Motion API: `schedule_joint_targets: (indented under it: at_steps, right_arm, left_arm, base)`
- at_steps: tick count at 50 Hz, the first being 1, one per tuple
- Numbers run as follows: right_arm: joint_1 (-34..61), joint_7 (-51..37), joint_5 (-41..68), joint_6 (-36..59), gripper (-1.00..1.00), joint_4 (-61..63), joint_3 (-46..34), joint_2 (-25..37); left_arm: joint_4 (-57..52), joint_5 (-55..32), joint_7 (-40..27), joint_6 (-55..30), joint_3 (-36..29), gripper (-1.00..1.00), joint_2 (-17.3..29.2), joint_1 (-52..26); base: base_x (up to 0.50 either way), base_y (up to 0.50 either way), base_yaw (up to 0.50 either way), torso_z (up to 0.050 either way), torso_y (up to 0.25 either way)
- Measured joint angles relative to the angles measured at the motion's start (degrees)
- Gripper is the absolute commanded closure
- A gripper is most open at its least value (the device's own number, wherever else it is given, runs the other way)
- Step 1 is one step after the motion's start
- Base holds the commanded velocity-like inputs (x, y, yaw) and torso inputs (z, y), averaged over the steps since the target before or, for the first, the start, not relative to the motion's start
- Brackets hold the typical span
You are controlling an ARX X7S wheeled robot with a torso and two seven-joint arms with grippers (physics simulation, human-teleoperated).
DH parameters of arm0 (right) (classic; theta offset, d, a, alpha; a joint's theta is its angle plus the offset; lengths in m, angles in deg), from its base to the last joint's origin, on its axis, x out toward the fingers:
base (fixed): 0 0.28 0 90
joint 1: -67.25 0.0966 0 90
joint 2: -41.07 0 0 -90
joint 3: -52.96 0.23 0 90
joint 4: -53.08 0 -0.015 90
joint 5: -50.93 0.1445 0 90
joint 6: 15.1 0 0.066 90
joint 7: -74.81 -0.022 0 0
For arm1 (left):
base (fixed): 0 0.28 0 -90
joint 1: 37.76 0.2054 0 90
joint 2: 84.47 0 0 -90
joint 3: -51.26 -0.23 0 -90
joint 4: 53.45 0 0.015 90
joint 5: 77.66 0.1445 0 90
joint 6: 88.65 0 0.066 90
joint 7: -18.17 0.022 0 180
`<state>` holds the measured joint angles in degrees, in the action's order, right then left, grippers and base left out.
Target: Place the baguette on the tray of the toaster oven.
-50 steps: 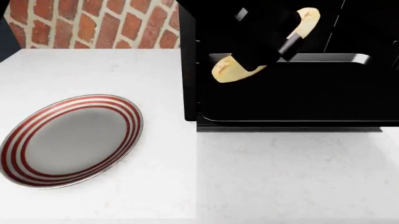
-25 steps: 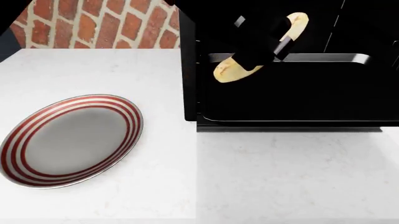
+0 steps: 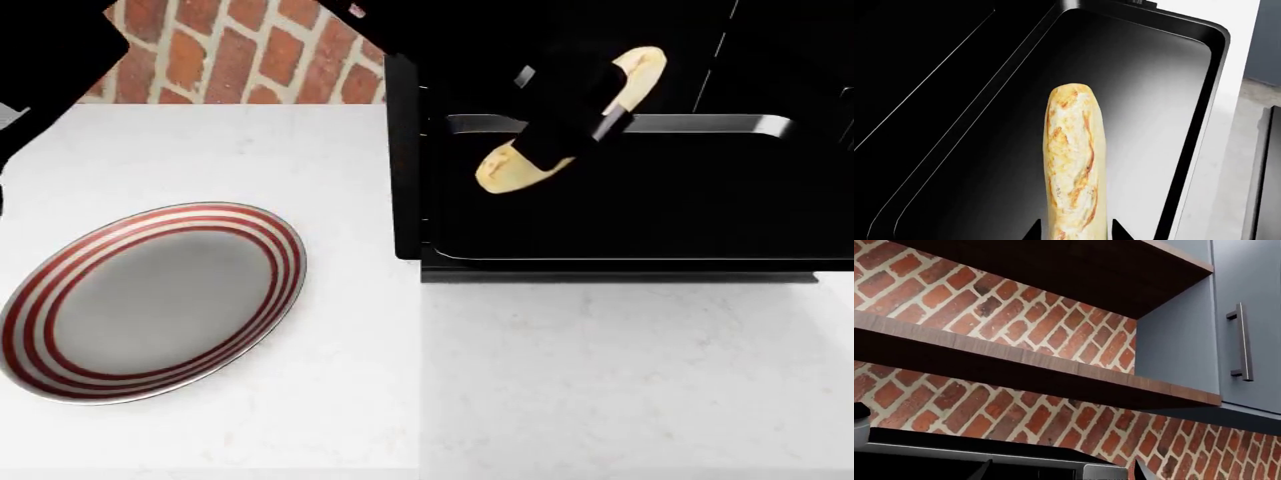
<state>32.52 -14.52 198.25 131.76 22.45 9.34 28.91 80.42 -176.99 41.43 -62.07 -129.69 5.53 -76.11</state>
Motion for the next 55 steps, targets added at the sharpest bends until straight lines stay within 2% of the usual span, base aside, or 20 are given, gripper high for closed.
schedule_joint_targets:
  at_steps: [14,35,55]
  right_arm:
    - [-4.7,0.3,0.0,1.2,-1.00,0.1,4.7,-1.0]
    - [-9.0,0.1,0.4,2.9,-1.00,0.3,9.1,-2.7]
    - [-10.0,0.1,-0.1,4.1,-1.00,0.5,9.6,-3.9]
  left_arm:
    - [-0.4,-2.0,-2.9,2.3,-0.3,1.00,0.0,2.2]
    - [-1.0,0.2,-4.5,1.7,-0.2,1.00,0.0,5.1]
    - [-0.7,2.8,-5.0,1.1,0.0,1.00,0.0,6.9]
  base:
    - [0.00,0.00,0.00,0.000,0.001]
    - [0.00,0.00,0.00,0.000,0.000]
    - [0.00,0.00,0.00,0.000,0.000]
